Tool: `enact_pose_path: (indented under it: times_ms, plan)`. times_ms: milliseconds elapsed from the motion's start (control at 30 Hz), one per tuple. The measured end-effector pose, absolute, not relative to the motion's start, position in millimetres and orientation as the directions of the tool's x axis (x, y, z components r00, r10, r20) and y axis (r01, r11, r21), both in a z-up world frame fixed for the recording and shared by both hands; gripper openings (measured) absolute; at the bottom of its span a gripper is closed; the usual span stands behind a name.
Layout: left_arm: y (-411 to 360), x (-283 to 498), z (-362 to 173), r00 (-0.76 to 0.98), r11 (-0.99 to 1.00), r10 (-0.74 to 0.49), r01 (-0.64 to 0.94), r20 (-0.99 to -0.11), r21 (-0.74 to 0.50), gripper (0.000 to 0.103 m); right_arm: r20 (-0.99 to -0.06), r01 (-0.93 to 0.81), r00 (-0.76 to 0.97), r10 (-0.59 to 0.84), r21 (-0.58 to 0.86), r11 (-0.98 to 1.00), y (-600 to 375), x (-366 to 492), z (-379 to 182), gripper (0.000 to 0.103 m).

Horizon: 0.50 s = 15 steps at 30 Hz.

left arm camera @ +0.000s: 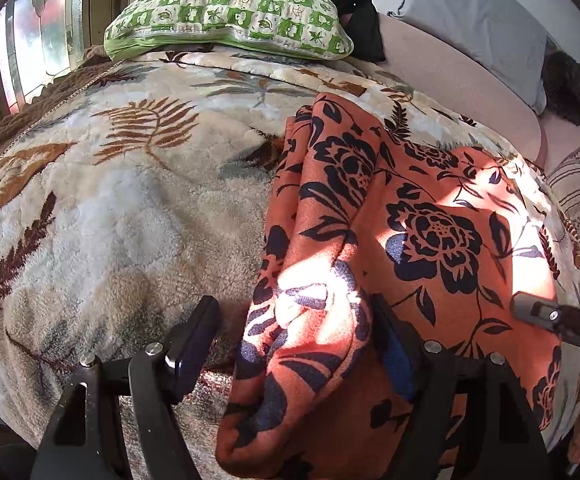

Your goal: Fold small clothes

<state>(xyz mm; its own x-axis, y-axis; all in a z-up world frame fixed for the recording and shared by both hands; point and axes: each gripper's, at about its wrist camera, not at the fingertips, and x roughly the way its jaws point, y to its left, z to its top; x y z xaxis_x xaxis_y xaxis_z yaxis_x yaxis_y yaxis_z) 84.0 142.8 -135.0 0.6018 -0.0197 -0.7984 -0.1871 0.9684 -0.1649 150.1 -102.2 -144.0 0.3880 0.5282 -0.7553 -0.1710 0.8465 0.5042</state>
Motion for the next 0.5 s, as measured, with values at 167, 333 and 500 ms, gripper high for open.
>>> enact_pose_path:
  times_ms: [167, 333, 500]
  plan:
    - [148, 83, -137, 0.61, 0.967, -0.043, -0.174, -0.791, -0.188, 0.078, -0.666, -0.079, 0.394, 0.633, 0.661, 0.746, -131, 160, -154, 0.075]
    - [147, 84, -136, 0.61, 0.964, -0.048, -0.178, -0.791, -0.196, 0.078, -0.584, 0.088, 0.332, 0.741, 0.801, 0.592, -147, 210, -185, 0.072]
    - [151, 83, -137, 0.611, 0.961, -0.059, -0.178, -0.789, -0.211, 0.079, -0.756, -0.181, 0.426, 0.497, 0.467, 0.866, -93, 195, -135, 0.033]
